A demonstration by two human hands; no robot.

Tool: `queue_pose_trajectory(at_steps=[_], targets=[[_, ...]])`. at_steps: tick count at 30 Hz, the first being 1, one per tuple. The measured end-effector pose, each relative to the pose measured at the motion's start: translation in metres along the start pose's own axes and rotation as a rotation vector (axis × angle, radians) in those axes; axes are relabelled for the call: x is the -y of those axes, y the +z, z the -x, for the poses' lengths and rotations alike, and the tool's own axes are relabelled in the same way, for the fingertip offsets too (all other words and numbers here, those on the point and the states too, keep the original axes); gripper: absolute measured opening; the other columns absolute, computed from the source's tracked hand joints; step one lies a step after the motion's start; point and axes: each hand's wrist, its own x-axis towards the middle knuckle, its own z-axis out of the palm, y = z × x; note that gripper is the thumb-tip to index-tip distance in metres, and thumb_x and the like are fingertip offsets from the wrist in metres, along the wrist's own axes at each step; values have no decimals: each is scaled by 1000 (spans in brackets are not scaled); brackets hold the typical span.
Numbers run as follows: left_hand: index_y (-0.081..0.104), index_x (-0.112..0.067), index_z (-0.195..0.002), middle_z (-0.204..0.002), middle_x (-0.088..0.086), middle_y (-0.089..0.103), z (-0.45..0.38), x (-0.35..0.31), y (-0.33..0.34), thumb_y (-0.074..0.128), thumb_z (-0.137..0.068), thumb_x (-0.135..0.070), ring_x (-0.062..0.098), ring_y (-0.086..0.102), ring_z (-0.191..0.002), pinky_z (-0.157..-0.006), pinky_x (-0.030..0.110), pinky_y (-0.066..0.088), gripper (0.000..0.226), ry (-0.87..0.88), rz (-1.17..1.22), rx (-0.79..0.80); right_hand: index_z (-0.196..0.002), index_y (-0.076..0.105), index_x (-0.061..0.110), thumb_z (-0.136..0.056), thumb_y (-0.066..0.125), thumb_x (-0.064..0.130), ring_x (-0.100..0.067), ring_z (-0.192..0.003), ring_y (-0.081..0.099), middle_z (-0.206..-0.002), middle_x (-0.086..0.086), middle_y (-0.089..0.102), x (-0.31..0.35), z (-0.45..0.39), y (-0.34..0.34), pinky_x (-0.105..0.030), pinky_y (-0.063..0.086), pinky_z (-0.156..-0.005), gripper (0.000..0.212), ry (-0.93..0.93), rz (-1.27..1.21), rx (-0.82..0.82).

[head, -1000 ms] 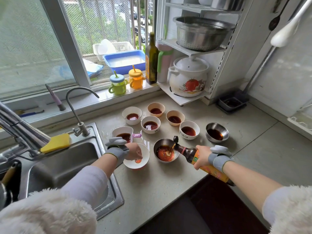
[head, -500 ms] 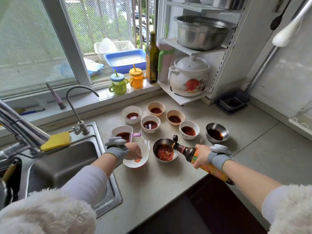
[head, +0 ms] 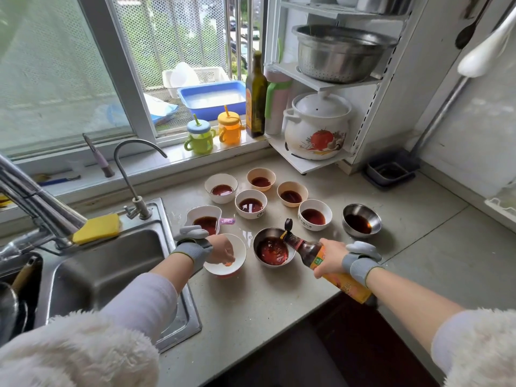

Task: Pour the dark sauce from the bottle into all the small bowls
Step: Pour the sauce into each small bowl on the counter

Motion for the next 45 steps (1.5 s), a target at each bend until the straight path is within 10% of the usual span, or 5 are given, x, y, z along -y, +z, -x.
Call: queue_pose_trajectory(at_steps=[4,10,15,28,45], targets=[[67,-7,-116,-107,11,69,3,-2,-1,58,-90,-28,23,62,-91,-72,25,46,35,2,5,2,-105,49,21,-65,80,36,-17,-84,59,-97,0,62,2,1,-2,-26,45,-65,53,-58,-146,-29],[70,-7,-109,-91,7,67,9,0,-2,60,-90,-31,18,58,-78,-53,17,39,32,-4,50,-28,-106,56,21,-57,82,34,-23,-96,65,-101,-1,67,7,-5,-9,-37,55,-86,58,-160,-383,-102],[70,-7,-111,-101,9,72,16,13,-8,60,-91,-29,17,60,-78,-71,25,52,32,-20,121,-50,-106,54,20,-60,85,29,-22,-93,65,-100,-2,68,20,-9,-20,-35,53,-80,56,-258,-492,-114],[72,-6,-107,-91,2,69,47,60,-4,57,-91,-26,15,61,-78,-82,31,54,29,-40,110,-42,-105,50,21,-64,83,31,-18,-83,58,-90,3,57,73,2,-3,-21,40,-56,54,-325,-238,-114],[72,-13,-106,-107,4,75,58,99,5,56,-90,-31,16,65,-91,-90,28,52,29,10,12,-49,-121,45,24,-63,80,38,-23,-98,62,-111,-3,62,101,6,28,-34,56,-81,69,-199,63,19]])
